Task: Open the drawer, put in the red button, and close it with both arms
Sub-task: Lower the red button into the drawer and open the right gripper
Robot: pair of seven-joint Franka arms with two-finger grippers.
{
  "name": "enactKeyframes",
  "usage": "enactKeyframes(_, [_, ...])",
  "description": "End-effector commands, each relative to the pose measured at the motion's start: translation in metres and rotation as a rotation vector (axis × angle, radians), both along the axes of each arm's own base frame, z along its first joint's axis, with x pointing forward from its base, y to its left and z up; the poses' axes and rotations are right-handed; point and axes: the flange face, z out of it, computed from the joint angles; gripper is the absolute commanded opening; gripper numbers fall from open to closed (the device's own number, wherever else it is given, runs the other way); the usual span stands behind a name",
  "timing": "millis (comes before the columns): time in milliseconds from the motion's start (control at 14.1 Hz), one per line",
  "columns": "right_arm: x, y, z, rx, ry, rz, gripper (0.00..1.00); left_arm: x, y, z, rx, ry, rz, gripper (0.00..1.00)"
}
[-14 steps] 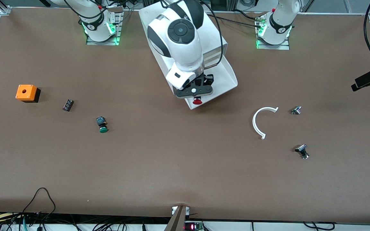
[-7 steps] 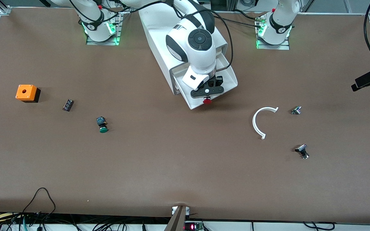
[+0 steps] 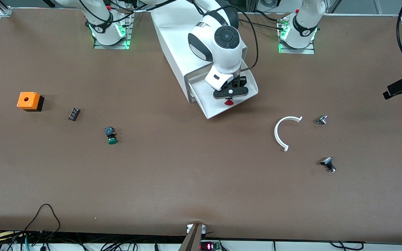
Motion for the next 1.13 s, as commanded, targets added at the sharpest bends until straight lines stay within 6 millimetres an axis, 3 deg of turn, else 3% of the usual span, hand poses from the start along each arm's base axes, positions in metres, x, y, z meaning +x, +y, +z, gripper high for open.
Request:
enactKeyframes(0, [-0.006,-0.001,-0.003,-0.025,0.002,-0.029,0.99,0.003,0.003,0.004,0.014,0.002,-0.024,1.0])
enactKeyframes(142, [-0.003,-0.003,0.001,-0.023,-0.002,-0.04,1.0,0.003,0.003,0.003,0.013,0.005,-0.025,1.0])
enactKeyframes(283, [0.007,-0.015,0.016,-0.029,-0.003,-0.04,1.0,0.002,0.003,0.003,0.014,0.005,-0.025,1.0])
enactKeyframes(708, [0.078,-0.091,0.082,-0.053,0.006,0.02,1.0,0.012,-0.007,-0.009,-0.03,0.006,-0.092,1.0])
enactKeyframes(920, [0.119,-0.138,0.095,-0.049,-0.002,0.067,1.0,0.032,-0.02,-0.035,-0.114,-0.011,-0.057,1.0])
enactKeyframes(1062, [0.142,-0.173,0.118,-0.021,-0.026,0.109,1.0,0.047,-0.038,-0.055,-0.121,-0.016,-0.037,1.0])
